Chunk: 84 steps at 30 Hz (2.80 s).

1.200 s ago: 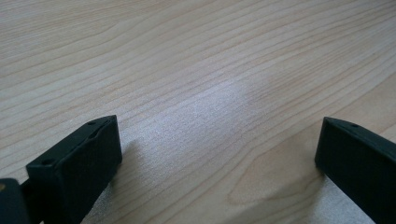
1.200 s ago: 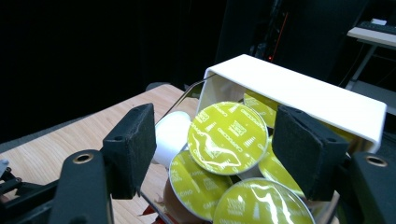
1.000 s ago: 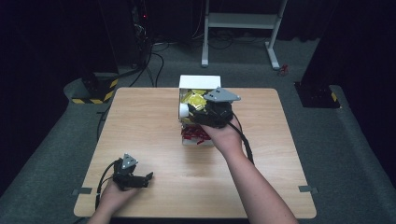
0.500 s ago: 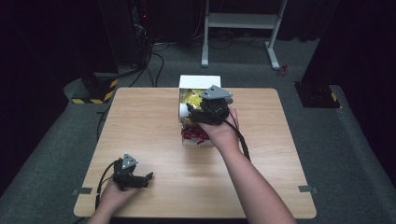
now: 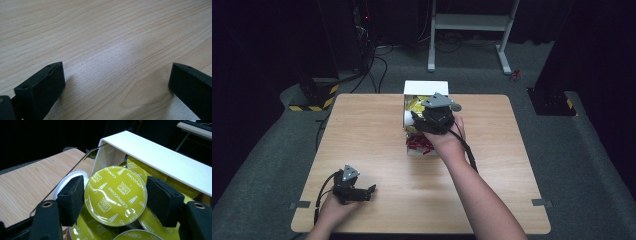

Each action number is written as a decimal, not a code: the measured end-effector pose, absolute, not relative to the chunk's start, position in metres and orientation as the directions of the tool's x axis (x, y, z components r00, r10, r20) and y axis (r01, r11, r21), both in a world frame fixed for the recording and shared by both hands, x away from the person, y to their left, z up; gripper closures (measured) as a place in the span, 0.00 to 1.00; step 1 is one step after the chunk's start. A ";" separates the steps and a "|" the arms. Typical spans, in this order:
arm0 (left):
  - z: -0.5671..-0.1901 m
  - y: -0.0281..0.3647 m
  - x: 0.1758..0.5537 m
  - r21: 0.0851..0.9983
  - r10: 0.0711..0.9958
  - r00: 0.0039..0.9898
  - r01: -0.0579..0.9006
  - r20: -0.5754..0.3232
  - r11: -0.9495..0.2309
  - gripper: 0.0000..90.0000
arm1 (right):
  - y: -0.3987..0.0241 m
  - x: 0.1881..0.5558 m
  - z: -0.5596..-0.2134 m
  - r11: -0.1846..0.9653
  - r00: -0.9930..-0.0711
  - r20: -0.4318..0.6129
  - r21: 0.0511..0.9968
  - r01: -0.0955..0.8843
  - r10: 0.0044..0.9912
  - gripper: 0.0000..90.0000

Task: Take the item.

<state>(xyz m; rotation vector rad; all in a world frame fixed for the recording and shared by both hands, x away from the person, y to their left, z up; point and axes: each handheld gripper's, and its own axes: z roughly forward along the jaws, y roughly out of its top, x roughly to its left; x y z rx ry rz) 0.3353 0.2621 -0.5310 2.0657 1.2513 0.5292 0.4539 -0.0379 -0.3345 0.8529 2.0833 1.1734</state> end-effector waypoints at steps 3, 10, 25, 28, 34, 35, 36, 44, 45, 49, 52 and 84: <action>-0.531 0.262 0.335 0.712 0.887 0.461 0.622 0.005 -0.327 0.01 | -0.036 0.453 -0.335 0.411 -0.615 -0.189 0.879 0.242 0.766 0.41; -0.531 0.262 0.335 0.712 0.887 0.462 0.621 0.006 -0.328 0.01 | -0.038 0.453 -0.334 0.404 -0.620 -0.179 0.882 0.243 0.764 0.42; -0.531 0.262 0.335 0.711 0.886 0.464 0.621 0.007 -0.331 0.01 | -0.044 0.444 -0.327 0.368 -0.629 -0.160 0.905 0.215 0.761 0.42; -0.531 0.262 0.335 0.710 0.886 0.463 0.622 0.006 -0.330 0.01 | -0.044 0.442 -0.326 0.360 -0.631 -0.153 0.908 0.214 0.760 0.42; -0.531 0.262 0.335 0.711 0.886 0.464 0.621 0.006 -0.330 0.01 | -0.051 0.436 -0.319 0.338 -0.642 -0.134 0.918 0.207 0.755 0.42; -0.531 0.262 0.335 0.711 0.886 0.464 0.621 0.006 -0.330 0.01 | -0.051 0.436 -0.319 0.338 -0.642 -0.134 0.918 0.207 0.755 0.42; -0.531 0.262 0.335 0.710 0.886 0.464 0.621 0.007 -0.331 0.01 | -0.052 0.433 -0.318 0.341 -0.648 -0.135 0.918 0.202 0.749 0.42; -0.531 0.262 0.335 0.713 0.886 0.463 0.620 0.005 -0.328 0.01 | -0.066 0.418 -0.308 0.294 -0.667 -0.107 0.940 0.174 0.737 0.42; -0.531 0.262 0.335 0.713 0.886 0.463 0.620 0.005 -0.328 0.01 | -0.066 0.418 -0.308 0.294 -0.667 -0.107 0.940 0.174 0.737 0.42; -0.531 0.262 0.336 0.713 0.885 0.465 0.619 0.007 -0.331 0.01 | -0.071 0.408 -0.307 0.277 -0.687 -0.106 0.950 0.144 0.719 0.43; -0.531 0.262 0.335 0.711 0.885 0.466 0.620 0.008 -0.332 0.01 | -0.074 0.401 -0.307 0.272 -0.698 -0.108 0.954 0.128 0.708 0.43; -0.531 0.261 0.336 0.711 0.885 0.465 0.620 0.009 -0.333 0.00 | -0.151 0.361 -0.397 0.318 -0.655 -0.136 0.933 0.168 0.744 0.43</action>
